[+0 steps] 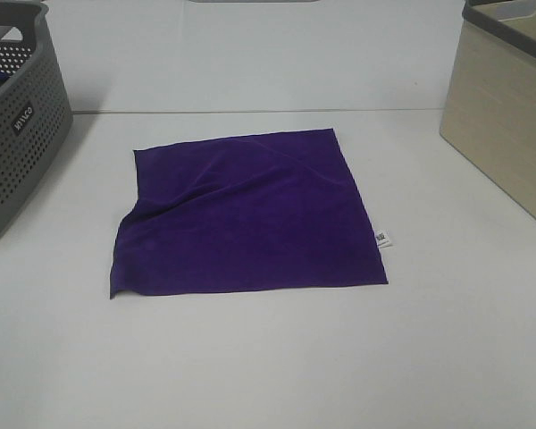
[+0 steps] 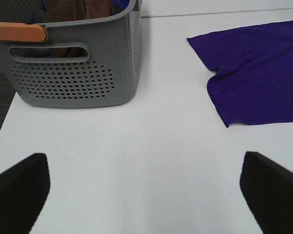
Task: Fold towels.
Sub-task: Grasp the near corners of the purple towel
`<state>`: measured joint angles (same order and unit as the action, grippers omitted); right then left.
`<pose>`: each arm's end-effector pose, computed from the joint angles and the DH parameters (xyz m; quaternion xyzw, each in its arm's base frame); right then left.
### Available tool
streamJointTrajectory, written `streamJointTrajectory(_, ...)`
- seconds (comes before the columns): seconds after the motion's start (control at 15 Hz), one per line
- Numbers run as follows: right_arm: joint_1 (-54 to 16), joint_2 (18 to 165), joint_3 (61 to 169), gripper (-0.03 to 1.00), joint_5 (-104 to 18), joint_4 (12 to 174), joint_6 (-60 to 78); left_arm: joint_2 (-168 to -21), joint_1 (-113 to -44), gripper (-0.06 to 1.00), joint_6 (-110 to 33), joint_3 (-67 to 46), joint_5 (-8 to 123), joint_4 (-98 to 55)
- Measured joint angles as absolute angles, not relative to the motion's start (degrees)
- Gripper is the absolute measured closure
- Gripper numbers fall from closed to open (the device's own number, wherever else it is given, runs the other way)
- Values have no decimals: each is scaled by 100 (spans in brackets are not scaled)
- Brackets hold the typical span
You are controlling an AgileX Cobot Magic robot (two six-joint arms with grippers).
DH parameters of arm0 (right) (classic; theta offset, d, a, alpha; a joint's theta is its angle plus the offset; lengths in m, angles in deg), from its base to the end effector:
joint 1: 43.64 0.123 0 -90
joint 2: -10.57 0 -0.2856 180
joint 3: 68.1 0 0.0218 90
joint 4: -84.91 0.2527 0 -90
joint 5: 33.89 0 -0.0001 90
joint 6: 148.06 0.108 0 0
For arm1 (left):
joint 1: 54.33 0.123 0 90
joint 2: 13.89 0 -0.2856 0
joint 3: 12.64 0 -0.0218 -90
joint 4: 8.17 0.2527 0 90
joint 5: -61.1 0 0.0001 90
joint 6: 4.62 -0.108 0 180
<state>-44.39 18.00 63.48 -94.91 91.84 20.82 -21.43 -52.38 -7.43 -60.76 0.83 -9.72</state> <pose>0.0097 0.0113 0.2715 -0.0796 0.8468 0.0060 0.5260 0.0104 -0.0022 0.2737 0.0069 0.8476 0.0085 0.5305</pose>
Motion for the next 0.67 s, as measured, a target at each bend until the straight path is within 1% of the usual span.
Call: streamJointTrajectory(0.67, -4439, 1800, 6348, 7, -9491, 9213, 2082, -2143, -5238, -4, -743, -6076, 83, -972)
